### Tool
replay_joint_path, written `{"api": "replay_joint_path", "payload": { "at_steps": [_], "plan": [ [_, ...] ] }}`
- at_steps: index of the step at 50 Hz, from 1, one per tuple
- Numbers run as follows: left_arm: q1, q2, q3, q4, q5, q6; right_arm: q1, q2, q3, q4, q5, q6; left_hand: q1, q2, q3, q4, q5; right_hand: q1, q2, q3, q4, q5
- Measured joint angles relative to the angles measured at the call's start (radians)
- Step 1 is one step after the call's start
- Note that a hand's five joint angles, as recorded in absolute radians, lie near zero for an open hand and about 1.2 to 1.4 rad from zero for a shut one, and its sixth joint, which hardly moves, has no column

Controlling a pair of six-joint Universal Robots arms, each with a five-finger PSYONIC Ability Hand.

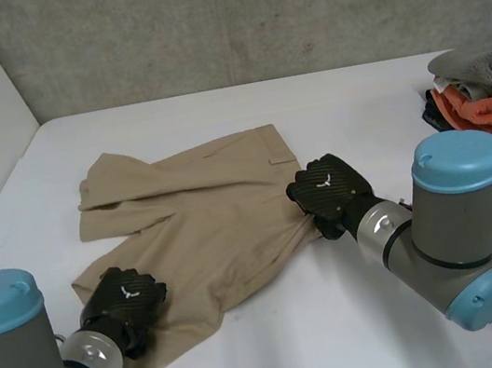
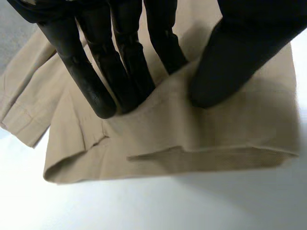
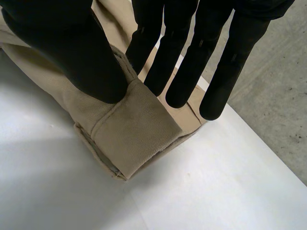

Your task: Fold the laundry.

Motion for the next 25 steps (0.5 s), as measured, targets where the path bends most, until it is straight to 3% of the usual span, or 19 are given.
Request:
{"api": "replay_joint_path", "payload": {
  "at_steps": [5,9,17,25],
  "plan": [
    [0.0,-0.01,0.004,0.044,-0.004,0.003,-0.006,-0.032,0.008,0.049,0.008,-0.012,0.025,0.062,0.064,0.062,0.053,0.0,0.0,0.0,0.0,0.0],
    [0.0,0.0,0.004,0.023,0.012,0.016,-0.025,-0.096,0.028,0.185,0.0,-0.09,0.025,0.062,0.064,0.062,0.053,0.0,0.0,0.0,0.0,0.0],
    [0.025,0.11,0.014,-0.161,0.101,0.05,-0.131,-0.273,0.107,0.64,-0.053,-0.445,0.025,0.063,0.072,0.065,0.053,0.0,0.01,0.005,0.002,0.0],
    [0.088,0.17,0.075,-0.304,0.189,0.075,-0.166,-0.363,0.145,0.802,-0.094,-0.524,0.025,0.066,0.074,0.065,0.053,0.0,0.01,0.005,0.002,0.0]
  ]
}}
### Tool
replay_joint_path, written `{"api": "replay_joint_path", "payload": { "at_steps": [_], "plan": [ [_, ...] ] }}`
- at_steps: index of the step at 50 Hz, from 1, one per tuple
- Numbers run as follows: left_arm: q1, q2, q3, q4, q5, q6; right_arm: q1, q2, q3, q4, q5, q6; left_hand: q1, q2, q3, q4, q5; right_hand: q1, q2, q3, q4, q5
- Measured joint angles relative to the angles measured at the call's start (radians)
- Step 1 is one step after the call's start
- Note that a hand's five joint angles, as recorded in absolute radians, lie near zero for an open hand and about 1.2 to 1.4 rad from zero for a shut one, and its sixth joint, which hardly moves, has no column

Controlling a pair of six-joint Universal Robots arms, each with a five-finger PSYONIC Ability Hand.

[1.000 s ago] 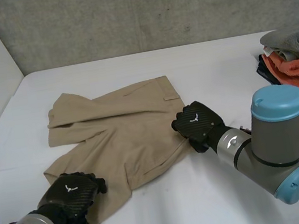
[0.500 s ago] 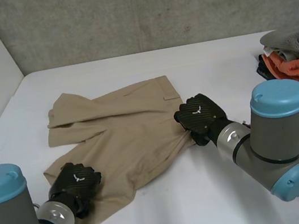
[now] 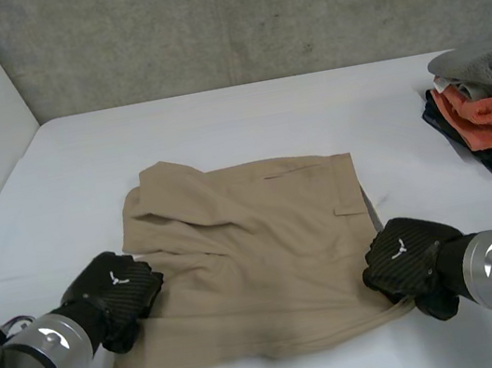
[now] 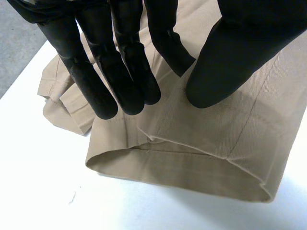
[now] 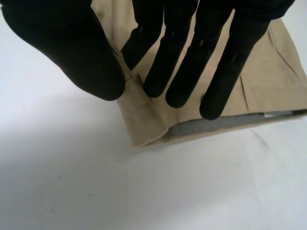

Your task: Fold the laundry.

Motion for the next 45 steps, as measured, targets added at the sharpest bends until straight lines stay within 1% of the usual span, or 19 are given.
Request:
{"api": "replay_joint_path", "payload": {
  "at_steps": [3,4,6,10,11,13,15,18,23,28,32,34,35,37,38,39,43,45],
  "plan": [
    [0.01,-0.006,0.024,-0.032,0.014,0.012,0.001,-0.003,0.005,0.009,-0.015,0.013,0.0,0.0,0.0,0.0,0.0,0.0,0.0,0.0,0.0,0.0],
    [0.018,-0.024,0.053,-0.063,0.021,0.027,0.0,0.005,0.004,0.009,-0.029,0.027,0.0,0.0,0.0,0.0,0.0,0.0,0.0,0.0,0.0,0.011],
    [0.023,-0.047,0.083,-0.083,0.021,0.042,-0.001,0.023,-0.008,0.001,-0.036,0.038,0.0,0.0,0.0,0.0,0.0,0.0,0.0,0.0,0.0,0.017],
    [0.027,-0.093,0.146,-0.088,0.016,0.065,0.001,0.074,-0.057,-0.038,-0.037,0.078,0.0,0.0,0.0,0.0,0.0,0.0,0.0,0.0,0.0,0.021],
    [0.028,-0.122,0.19,-0.076,0.013,0.072,0.003,0.098,-0.083,-0.06,-0.031,0.106,0.0,0.0,0.0,0.0,0.0,0.0,0.0,0.0,0.0,0.023],
    [0.027,-0.152,0.236,-0.058,0.012,0.076,0.009,0.136,-0.129,-0.099,-0.016,0.163,0.0,0.0,0.0,0.0,0.0,0.0,0.0,0.0,0.0,0.025],
    [0.021,-0.204,0.323,-0.013,0.01,0.07,0.02,0.188,-0.2,-0.163,0.02,0.259,0.0,0.0,0.0,0.0,0.0,0.0,0.0,0.0,0.0,0.028],
    [0.01,-0.271,0.436,0.048,0.002,0.052,0.037,0.245,-0.279,-0.237,0.068,0.365,0.0,0.0,0.0,0.0,0.0,0.0,0.0,0.0,0.0,0.031],
    [-0.009,-0.392,0.649,0.123,-0.036,0.01,0.072,0.327,-0.398,-0.354,0.138,0.482,0.0,0.0,0.0,0.0,0.0,0.026,0.0,0.0,0.001,0.032],
    [-0.025,-0.503,0.884,0.14,-0.085,-0.032,0.107,0.4,-0.529,-0.52,0.195,0.541,0.0,0.0,0.0,0.0,0.0,0.038,0.0,0.0,0.002,0.032],
    [-0.034,-0.549,1.103,0.14,-0.119,-0.089,0.132,0.426,-0.652,-0.701,0.249,0.574,0.0,0.002,0.002,0.001,0.0,0.039,0.0,0.0,0.003,0.032],
    [-0.039,-0.549,1.235,0.14,-0.136,-0.145,0.144,0.426,-0.724,-0.806,0.287,0.594,0.0,0.002,0.002,0.001,0.0,0.039,0.0,0.0,0.003,0.032],
    [-0.04,-0.547,1.268,0.14,-0.14,-0.163,0.146,0.425,-0.737,-0.825,0.294,0.597,0.0,0.002,0.002,0.001,0.0,0.039,0.0,0.0,0.003,0.032],
    [-0.045,-0.533,1.393,0.144,-0.154,-0.236,0.159,0.417,-0.815,-0.93,0.339,0.619,0.0,0.002,0.002,0.001,0.0,0.039,0.0,0.0,0.003,0.032],
    [-0.046,-0.53,1.414,0.145,-0.156,-0.25,0.162,0.415,-0.831,-0.948,0.348,0.623,0.0,0.002,0.002,0.001,0.0,0.039,0.0,0.0,0.003,0.032],
    [-0.048,-0.517,1.499,0.149,-0.166,-0.307,0.173,0.409,-0.884,-1.005,0.375,0.635,0.0,0.002,0.002,0.002,0.0,0.039,0.0,0.0,0.003,0.032],
    [-0.048,-0.501,1.637,0.149,-0.183,-0.403,0.194,0.402,-0.987,-1.067,0.406,0.648,0.0,0.002,0.002,0.002,0.0,0.039,0.0,0.0,0.003,0.032],
    [-0.047,-0.501,1.675,0.139,-0.187,-0.427,0.202,0.404,-1.026,-1.067,0.409,0.65,0.0,0.002,0.002,0.003,0.0,0.042,0.0,0.0,0.003,0.032]
  ]
}}
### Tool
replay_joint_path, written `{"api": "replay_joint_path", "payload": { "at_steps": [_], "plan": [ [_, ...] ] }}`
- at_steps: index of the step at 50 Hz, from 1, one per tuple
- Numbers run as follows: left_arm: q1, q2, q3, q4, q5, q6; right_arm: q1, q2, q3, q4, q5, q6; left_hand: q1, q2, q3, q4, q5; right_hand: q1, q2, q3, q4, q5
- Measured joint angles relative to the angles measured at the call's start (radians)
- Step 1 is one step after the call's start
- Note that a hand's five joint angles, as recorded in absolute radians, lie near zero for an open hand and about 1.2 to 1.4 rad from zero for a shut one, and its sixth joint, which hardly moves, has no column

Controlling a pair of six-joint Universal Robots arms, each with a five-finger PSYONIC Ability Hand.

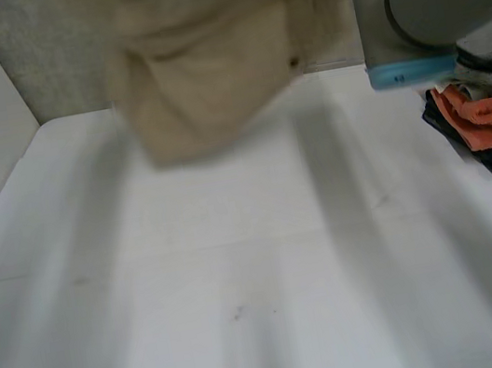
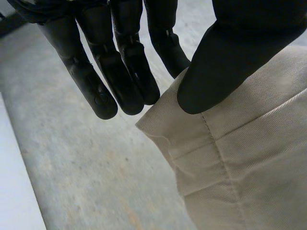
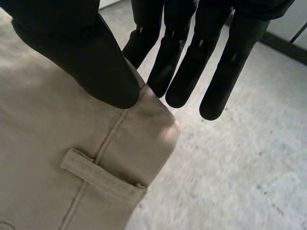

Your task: Fold the laundry.

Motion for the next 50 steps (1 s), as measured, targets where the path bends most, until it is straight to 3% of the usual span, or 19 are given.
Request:
{"api": "replay_joint_path", "payload": {
  "at_steps": [5,12,19,25,32,37,43,50],
  "plan": [
    [0.01,-0.003,-0.02,-0.046,-0.008,-0.016,0.004,0.014,-0.044,0.044,-0.011,-0.002,0.0,0.0,0.0,0.0,0.0,0.007,0.0,0.0,0.0,0.0],
    [0.031,0.033,-0.308,-0.098,0.002,-0.021,-0.016,0.044,0.042,0.137,-0.057,-0.005,0.0,0.0,0.0,0.0,0.0,0.007,0.0,0.0,0.0,0.0],
    [0.026,0.074,-0.748,-0.077,0.095,0.003,-0.06,0.069,0.341,0.21,-0.133,-0.031,0.0,0.002,0.0,0.001,0.0,0.007,0.0,0.0,0.0,0.0],
    [0.025,0.101,-0.989,-0.073,0.15,0.064,-0.09,0.055,0.56,0.266,-0.204,-0.097,0.0,0.005,0.001,0.001,0.0,0.007,0.0,0.0,0.0,0.0],
    [0.029,0.21,-1.24,-0.13,0.205,0.2,-0.142,-0.066,0.777,0.442,-0.274,-0.268,0.0,0.005,0.001,0.001,0.0,0.007,0.0,0.0,0.0,0.0],
    [0.031,0.321,-1.353,-0.263,0.225,0.319,-0.193,-0.215,0.868,0.649,-0.295,-0.43,0.0,0.005,0.001,0.001,0.012,0.007,0.004,0.001,0.0,0.0],
    [0.016,0.464,-1.459,-0.575,0.245,0.523,-0.267,-0.406,0.97,0.954,-0.346,-0.664,0.0,0.005,0.001,0.001,0.012,0.007,0.004,0.001,0.0,0.0],
    [-0.023,0.544,-1.479,-0.759,0.285,0.631,-0.334,-0.495,1.045,1.11,-0.428,-0.842,0.0,0.005,0.001,0.001,0.012,0.007,0.004,0.001,0.0,0.0]
  ]
}}
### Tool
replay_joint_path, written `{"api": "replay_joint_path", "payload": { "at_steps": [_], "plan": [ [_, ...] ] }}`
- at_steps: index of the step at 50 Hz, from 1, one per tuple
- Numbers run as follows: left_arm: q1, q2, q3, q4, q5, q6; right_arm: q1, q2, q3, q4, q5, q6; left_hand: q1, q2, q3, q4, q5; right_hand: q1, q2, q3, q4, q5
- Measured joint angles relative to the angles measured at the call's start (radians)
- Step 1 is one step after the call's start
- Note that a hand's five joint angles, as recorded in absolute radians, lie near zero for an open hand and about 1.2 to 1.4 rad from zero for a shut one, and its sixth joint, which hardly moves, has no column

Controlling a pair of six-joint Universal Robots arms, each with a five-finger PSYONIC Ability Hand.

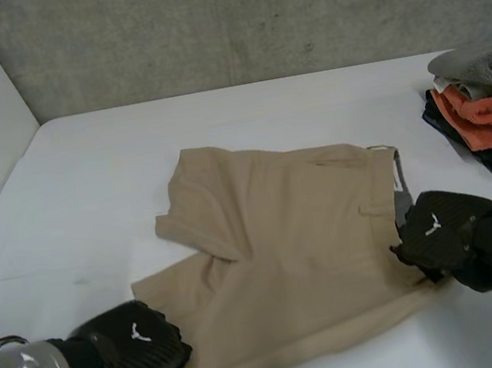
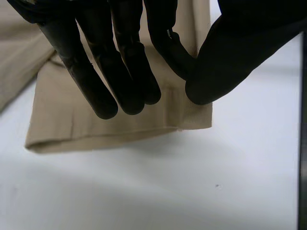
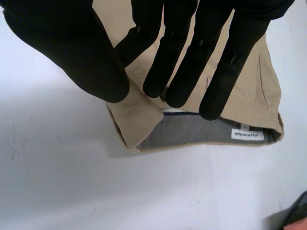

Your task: Fold the laundry.

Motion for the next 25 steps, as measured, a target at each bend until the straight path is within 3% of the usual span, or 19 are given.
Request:
{"api": "replay_joint_path", "payload": {
  "at_steps": [3,7,16,25],
  "plan": [
    [-0.017,-0.001,0.03,0.022,0.005,-0.004,-0.016,0.006,0.003,-0.013,-0.027,-0.004,0.0,0.0,0.0,0.0,0.0,0.0,0.0,0.0,0.0,0.0],
    [-0.032,-0.068,0.125,0.147,-0.018,-0.045,-0.019,0.063,-0.041,-0.104,-0.037,0.087,0.0,0.0,0.0,0.0,0.004,0.0,0.0,0.0,0.0,0.0],
    [-0.052,-0.317,0.403,0.42,-0.112,-0.136,0.02,0.228,-0.201,-0.316,0.031,0.343,0.0,0.0,0.0,0.0,0.004,0.0,0.0,0.0,0.0,0.0],
    [-0.119,-0.746,0.969,0.612,-0.306,-0.208,0.123,0.517,-0.49,-0.634,0.284,0.55,0.0,0.0,0.0,0.001,0.004,0.0,0.002,0.003,0.001,0.0]
  ]
}}
